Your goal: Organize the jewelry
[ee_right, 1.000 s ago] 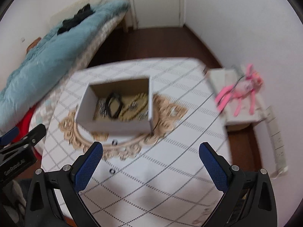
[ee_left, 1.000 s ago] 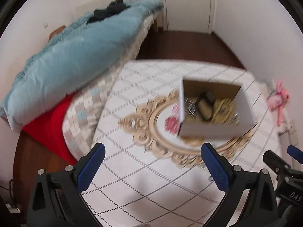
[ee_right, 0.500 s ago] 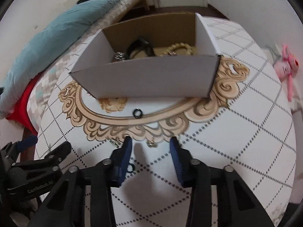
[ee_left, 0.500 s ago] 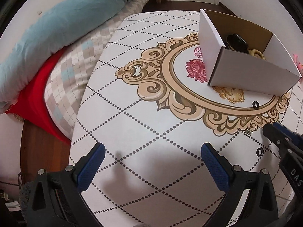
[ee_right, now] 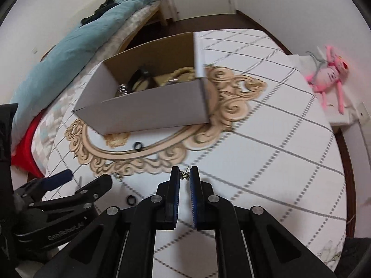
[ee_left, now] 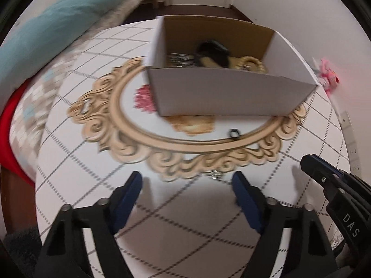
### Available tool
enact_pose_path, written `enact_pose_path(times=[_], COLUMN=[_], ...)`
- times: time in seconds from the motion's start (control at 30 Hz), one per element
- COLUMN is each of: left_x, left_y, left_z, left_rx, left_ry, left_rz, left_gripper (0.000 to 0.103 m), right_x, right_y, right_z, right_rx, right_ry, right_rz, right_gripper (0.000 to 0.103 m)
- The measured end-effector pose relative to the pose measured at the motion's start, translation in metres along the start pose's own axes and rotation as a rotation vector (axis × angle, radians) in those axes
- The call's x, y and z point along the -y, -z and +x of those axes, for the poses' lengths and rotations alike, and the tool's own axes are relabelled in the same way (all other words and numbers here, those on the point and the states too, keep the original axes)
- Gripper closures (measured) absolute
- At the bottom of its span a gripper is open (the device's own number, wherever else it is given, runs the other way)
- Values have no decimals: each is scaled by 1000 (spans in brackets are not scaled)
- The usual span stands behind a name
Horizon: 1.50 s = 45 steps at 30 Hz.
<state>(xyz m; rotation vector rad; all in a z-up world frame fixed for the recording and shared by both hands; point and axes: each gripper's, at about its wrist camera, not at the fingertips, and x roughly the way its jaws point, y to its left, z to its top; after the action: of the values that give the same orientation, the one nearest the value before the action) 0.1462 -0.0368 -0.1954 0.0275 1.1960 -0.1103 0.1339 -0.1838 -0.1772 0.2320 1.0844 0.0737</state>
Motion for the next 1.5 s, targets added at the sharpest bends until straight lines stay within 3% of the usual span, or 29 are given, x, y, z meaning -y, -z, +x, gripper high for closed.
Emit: enact_pose_path(times=[0.03, 0.13, 0.17, 0.37, 0.53, 0.73, 1.03, 1.23, 1.5], left_x=[5, 16, 20, 15, 10, -10, -40, -46, -47], left_y=[0, 2, 2, -2, 1, -7, -71, -120, -163], left_z=[1, 5, 3, 8, 4, -33, -86, -68, -24], left_rx=[0, -8, 1, 10, 5, 50, 146, 98, -8], left_ry=[0, 1, -10, 3, 21, 82, 165, 177, 115], left_rz=[14, 49, 62, 65, 53, -3, -71, -77, -59], left_gripper=[34, 58, 59, 93, 93, 93, 93, 93, 92], right_x=[3, 9, 10, 10, 12, 6, -15, -25, -29], right_y=[0, 3, 3, 5, 3, -6, -55, -109, -163], right_z=[0, 2, 2, 0, -4, -23, -62, -34, 20], right_rx=[-2, -4, -3, 5, 16, 50, 118, 56, -56], right_ry=[6, 12, 14, 16, 14, -21, -124, -134, -58], right_rz=[6, 23, 25, 31, 35, 38, 10, -23, -80], right_gripper=[94, 94, 94, 94, 94, 94, 94, 94, 94])
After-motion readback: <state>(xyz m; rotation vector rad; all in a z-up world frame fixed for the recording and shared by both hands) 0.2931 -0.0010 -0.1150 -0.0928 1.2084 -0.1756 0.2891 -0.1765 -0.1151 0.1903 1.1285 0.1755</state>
